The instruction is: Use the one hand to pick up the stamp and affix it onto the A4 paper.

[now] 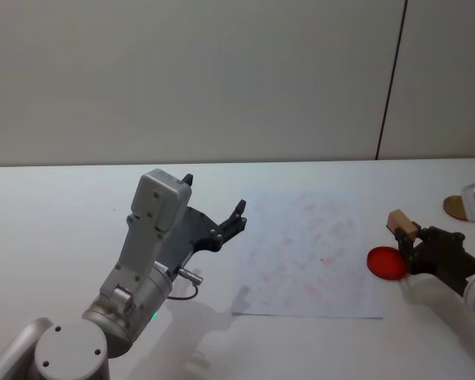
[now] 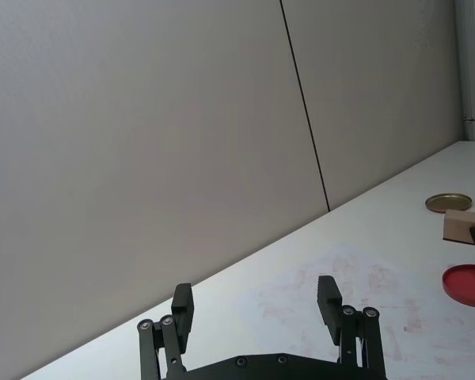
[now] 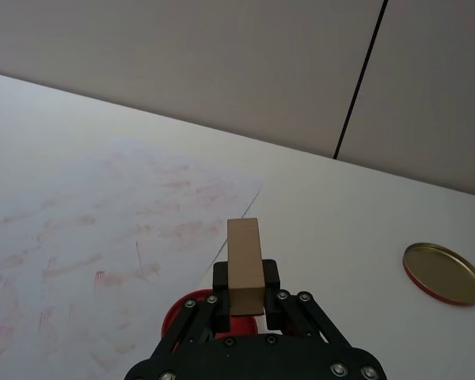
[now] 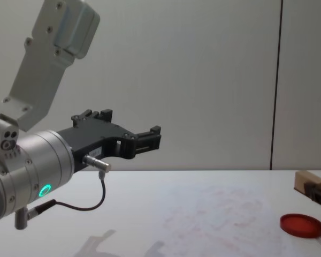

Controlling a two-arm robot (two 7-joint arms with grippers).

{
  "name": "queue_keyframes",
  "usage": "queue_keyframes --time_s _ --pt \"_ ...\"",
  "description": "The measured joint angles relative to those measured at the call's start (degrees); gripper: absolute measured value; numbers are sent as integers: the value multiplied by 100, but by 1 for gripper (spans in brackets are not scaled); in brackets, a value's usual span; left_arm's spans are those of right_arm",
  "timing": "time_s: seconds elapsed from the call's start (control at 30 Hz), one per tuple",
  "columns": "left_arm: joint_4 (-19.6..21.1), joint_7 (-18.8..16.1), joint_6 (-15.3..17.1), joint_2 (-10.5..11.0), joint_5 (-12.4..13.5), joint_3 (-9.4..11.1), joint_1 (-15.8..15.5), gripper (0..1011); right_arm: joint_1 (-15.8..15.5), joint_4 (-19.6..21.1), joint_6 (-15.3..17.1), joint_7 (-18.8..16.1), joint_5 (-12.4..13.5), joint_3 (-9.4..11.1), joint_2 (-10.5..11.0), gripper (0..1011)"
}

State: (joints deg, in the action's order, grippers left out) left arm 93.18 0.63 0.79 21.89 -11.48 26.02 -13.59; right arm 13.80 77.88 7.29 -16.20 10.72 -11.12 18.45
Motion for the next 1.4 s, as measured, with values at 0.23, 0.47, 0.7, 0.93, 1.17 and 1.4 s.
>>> queue_keyframes --time_s 0.23,0.47,0.7,0.93,1.17,1.4 --pt "0 0 0 0 0 0 0 993 -1 -88 50 -115 -18 -2 16 218" --pt "0 0 0 0 0 0 0 993 -46 -109 97 -204 -22 -8 38 218" --pt "0 0 0 0 0 0 0 993 -80 -146 143 -255 -6 -17 47 218" --pt "0 0 0 0 0 0 0 993 -93 -200 173 -292 36 -35 37 218" --pt "0 0 0 0 0 0 0 993 -94 -230 157 -322 127 -50 12 218" --pt "0 0 0 0 0 0 0 993 -73 -258 90 -323 214 -72 -31 217"
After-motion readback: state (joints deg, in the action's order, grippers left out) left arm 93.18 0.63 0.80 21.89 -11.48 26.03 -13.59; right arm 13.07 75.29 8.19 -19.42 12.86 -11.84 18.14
